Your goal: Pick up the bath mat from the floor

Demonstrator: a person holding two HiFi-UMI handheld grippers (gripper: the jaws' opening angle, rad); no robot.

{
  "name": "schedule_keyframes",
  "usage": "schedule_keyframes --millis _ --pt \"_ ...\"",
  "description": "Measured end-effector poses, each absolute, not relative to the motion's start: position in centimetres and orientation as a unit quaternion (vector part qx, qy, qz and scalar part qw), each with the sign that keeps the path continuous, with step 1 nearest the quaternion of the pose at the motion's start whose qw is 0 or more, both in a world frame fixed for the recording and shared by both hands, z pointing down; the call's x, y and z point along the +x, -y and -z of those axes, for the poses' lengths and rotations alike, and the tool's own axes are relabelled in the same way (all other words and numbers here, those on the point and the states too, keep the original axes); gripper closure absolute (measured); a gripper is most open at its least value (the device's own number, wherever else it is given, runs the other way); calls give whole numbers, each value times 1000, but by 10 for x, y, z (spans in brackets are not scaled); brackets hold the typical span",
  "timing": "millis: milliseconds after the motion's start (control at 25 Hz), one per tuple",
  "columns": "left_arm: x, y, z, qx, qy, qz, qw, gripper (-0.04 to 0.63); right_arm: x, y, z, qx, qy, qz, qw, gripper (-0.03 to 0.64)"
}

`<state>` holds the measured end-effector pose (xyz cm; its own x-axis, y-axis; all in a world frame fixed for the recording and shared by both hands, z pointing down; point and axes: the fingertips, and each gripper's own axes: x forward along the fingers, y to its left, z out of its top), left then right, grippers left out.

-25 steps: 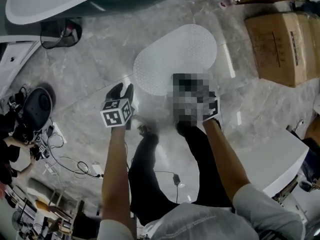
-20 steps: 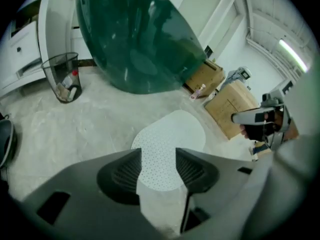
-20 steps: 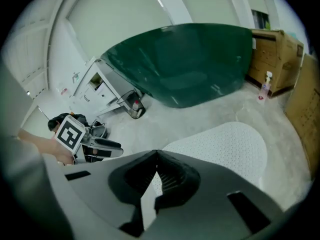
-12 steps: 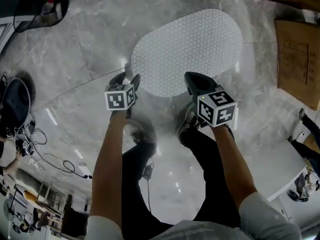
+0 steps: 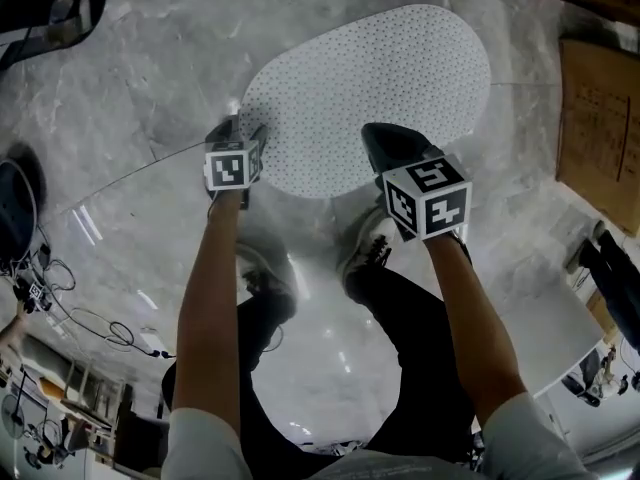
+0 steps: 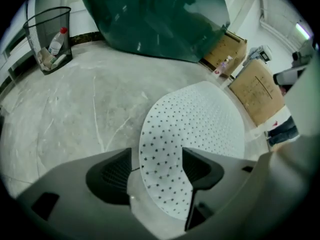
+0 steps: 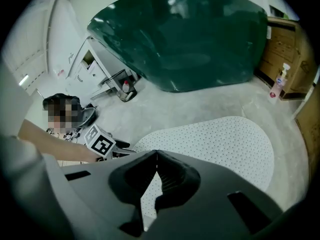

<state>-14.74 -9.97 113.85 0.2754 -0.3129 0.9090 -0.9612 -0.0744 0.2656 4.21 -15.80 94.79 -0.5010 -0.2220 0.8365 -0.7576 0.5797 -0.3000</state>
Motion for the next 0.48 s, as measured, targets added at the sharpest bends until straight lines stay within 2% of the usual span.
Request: schedule_keyframes --millis 360,480 --pt "-141 100 -1153 632 505 -339 480 299 59 163 -947 313 794 -387 349 601" --pt "-136 103 -1152 632 513 -329 479 295 77 160 -958 323 782 -388 365 601"
